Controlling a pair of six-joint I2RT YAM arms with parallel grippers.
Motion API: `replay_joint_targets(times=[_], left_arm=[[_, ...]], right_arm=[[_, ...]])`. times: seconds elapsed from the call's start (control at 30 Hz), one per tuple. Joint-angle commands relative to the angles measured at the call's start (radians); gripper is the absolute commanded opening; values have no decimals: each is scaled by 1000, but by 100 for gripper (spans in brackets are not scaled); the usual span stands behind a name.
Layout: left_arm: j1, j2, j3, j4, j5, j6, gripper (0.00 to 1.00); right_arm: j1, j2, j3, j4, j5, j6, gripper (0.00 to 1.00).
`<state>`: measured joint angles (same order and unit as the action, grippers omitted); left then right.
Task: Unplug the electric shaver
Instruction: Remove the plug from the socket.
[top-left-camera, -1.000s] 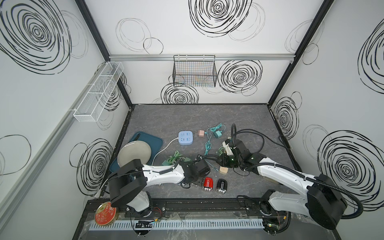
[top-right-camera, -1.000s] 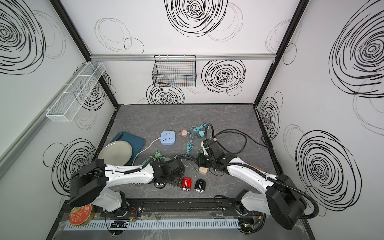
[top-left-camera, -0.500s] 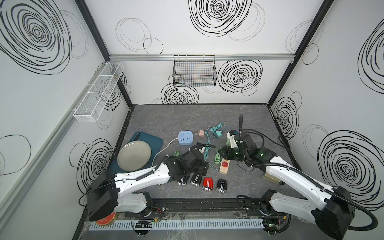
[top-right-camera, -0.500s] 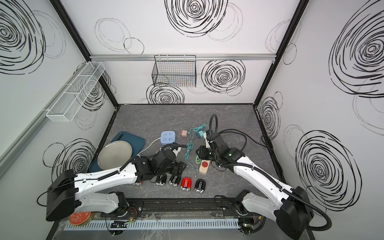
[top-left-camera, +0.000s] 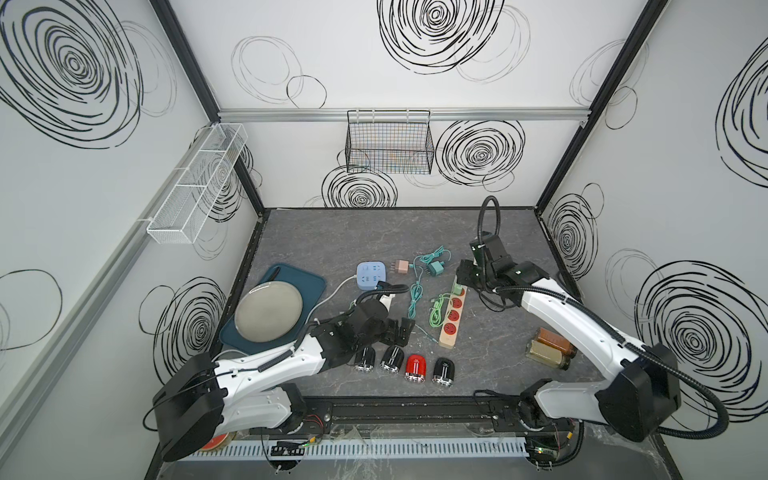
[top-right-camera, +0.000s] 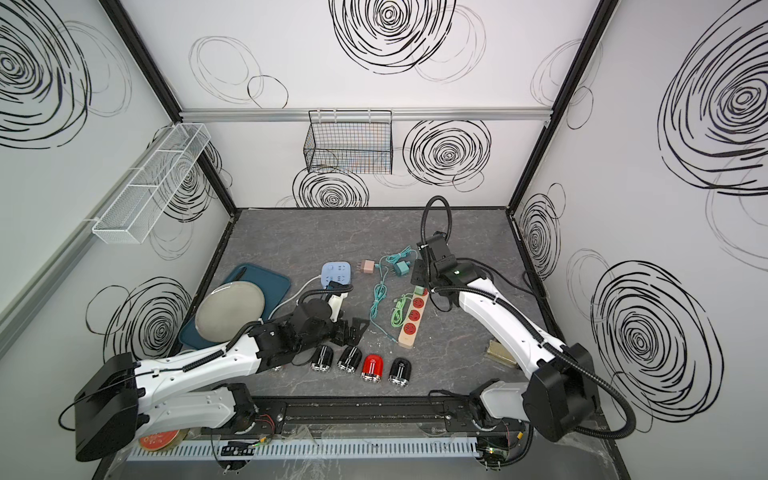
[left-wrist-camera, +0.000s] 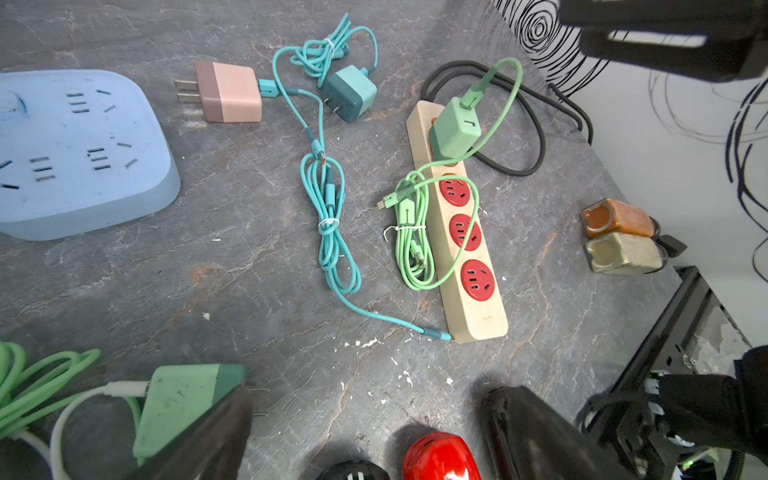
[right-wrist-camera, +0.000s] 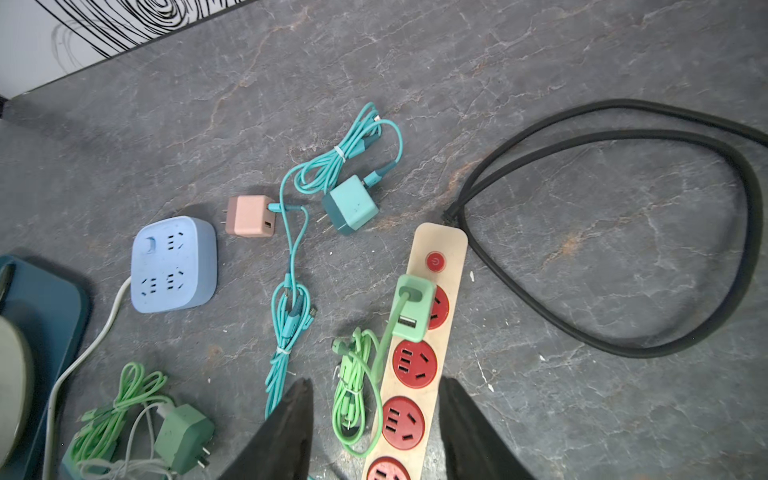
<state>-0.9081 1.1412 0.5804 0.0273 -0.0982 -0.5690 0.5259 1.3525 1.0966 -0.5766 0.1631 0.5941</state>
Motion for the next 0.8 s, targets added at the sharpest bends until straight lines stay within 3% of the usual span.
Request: replay_joint_targets(times=[0.0,0.17,0.43,0.77], left_arm=[[18,-48,-33,99,-13,21,99],[53,-107,-83,122,21,26,99],[70,-144,-133,119,28,11,99],[75,-146,-142,114,34,-2,99]], right_arm=[[-9,78,59,-62,13,20,54],[-15,229,144,-143,41,57,53],[-25,303,126,-110,75,79,51],[-61,353,77,-12,-24,69,45]])
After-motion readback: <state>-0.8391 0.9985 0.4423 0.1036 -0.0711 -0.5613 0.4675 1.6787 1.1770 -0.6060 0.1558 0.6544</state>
